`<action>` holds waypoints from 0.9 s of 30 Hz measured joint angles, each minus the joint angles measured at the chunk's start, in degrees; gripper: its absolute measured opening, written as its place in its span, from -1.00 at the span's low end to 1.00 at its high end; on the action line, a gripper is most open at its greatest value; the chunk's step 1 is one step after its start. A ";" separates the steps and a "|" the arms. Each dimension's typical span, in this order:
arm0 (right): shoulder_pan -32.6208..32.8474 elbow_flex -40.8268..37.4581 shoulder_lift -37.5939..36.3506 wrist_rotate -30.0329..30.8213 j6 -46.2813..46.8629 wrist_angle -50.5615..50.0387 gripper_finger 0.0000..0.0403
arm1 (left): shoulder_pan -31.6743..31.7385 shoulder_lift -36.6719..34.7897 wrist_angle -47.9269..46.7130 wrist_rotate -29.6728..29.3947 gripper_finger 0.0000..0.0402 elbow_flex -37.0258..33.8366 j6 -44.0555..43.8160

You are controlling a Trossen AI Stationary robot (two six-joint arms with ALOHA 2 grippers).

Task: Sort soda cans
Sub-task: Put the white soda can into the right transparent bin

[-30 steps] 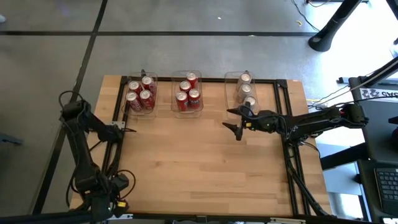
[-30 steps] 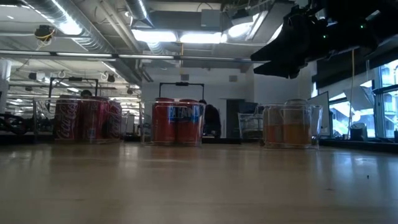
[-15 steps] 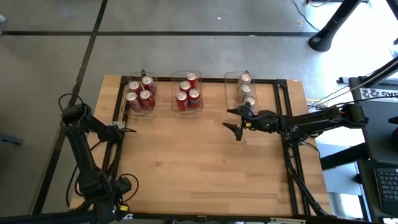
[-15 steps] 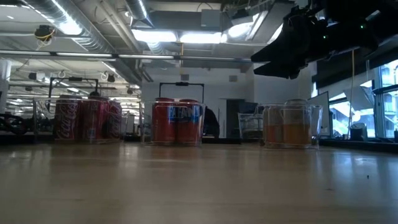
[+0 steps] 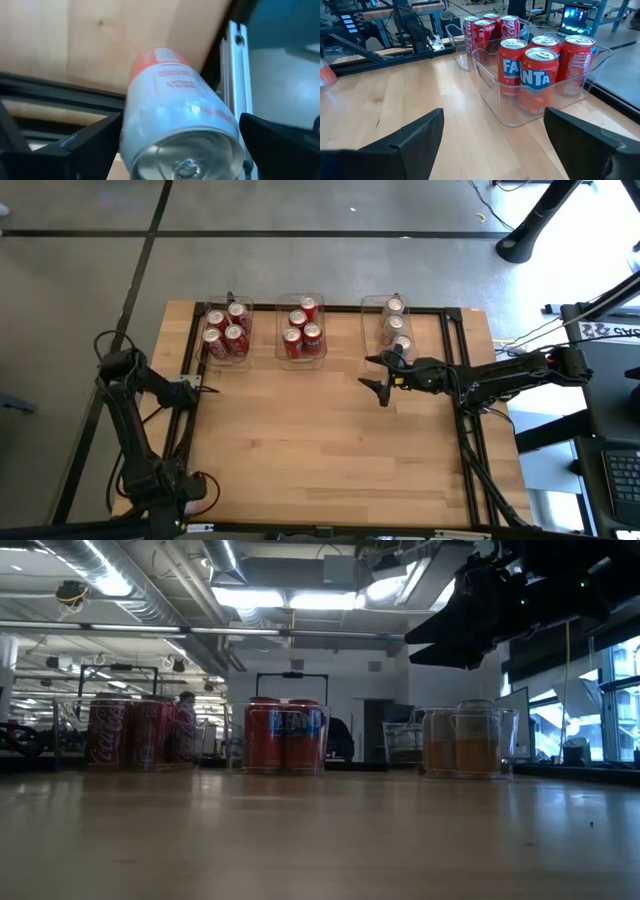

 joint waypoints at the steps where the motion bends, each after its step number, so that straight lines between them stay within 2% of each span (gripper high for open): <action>1: 0.00 0.00 0.00 0.00 -0.11 -0.01 0.70 | -0.16 0.23 0.29 0.06 0.91 0.02 1.36; 20: -0.02 0.00 0.00 0.00 -0.65 -0.39 0.70 | 0.39 8.03 -1.65 -0.35 0.91 0.28 15.06; 27: -0.02 0.00 0.00 0.00 -0.60 -1.24 0.70 | 2.28 8.12 -3.26 -0.72 0.91 0.23 13.68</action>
